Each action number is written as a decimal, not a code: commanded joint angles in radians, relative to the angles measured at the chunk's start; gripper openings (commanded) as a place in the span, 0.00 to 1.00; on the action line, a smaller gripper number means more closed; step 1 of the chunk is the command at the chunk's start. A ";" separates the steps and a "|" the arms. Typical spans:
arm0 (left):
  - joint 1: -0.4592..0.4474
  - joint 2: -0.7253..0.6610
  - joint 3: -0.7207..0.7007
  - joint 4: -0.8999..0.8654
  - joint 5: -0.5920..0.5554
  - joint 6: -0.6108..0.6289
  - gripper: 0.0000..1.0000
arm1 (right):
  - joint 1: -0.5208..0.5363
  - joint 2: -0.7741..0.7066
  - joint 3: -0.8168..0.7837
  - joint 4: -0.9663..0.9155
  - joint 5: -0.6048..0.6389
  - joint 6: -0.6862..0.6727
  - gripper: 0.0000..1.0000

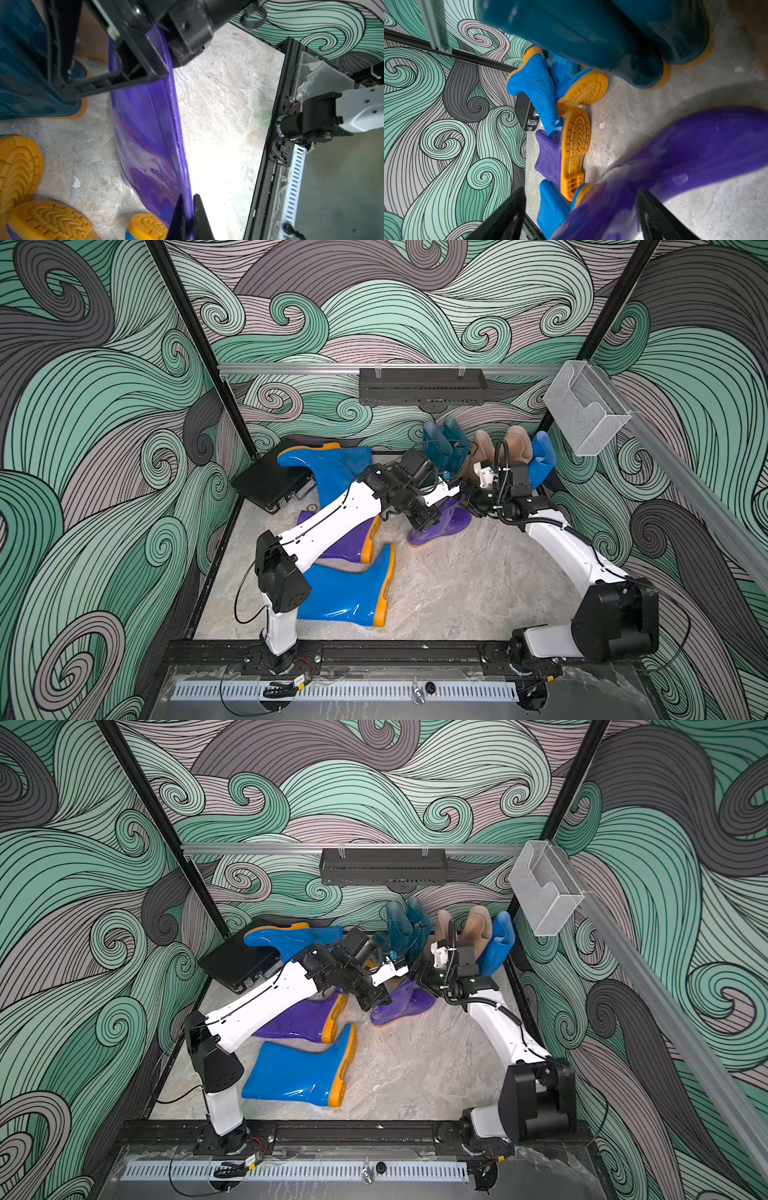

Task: Match and arrange rain boots in pairs
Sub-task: Adjust the rain boot at the center of the board.

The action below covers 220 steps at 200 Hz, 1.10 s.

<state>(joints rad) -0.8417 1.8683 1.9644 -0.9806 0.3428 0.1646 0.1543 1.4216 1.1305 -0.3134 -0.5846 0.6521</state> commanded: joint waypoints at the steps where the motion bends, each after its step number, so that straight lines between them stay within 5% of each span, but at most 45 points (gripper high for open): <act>1: 0.012 -0.008 0.043 -0.016 0.020 -0.063 0.00 | -0.028 0.003 0.053 -0.039 0.010 -0.040 0.91; 55: 0.060 0.022 0.073 -0.018 0.010 -0.153 0.00 | -0.217 -0.070 0.069 -0.098 -0.014 -0.104 0.97; 83: 0.067 0.045 0.120 -0.031 0.031 -0.217 0.00 | -0.228 -0.112 0.019 -0.203 0.052 -0.209 0.99; 136: 0.068 0.048 0.164 -0.031 0.130 -0.378 0.00 | -0.128 -0.145 -0.188 -0.217 0.171 -0.229 0.93; 220: 0.072 -0.038 0.050 0.117 0.116 -0.630 0.00 | 0.109 0.181 0.002 -0.226 0.284 -0.260 0.88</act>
<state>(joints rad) -0.7742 1.9213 2.0602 -1.0073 0.4309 -0.3477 0.2173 1.5108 1.0355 -0.5461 -0.3496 0.4236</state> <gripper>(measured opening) 0.059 0.888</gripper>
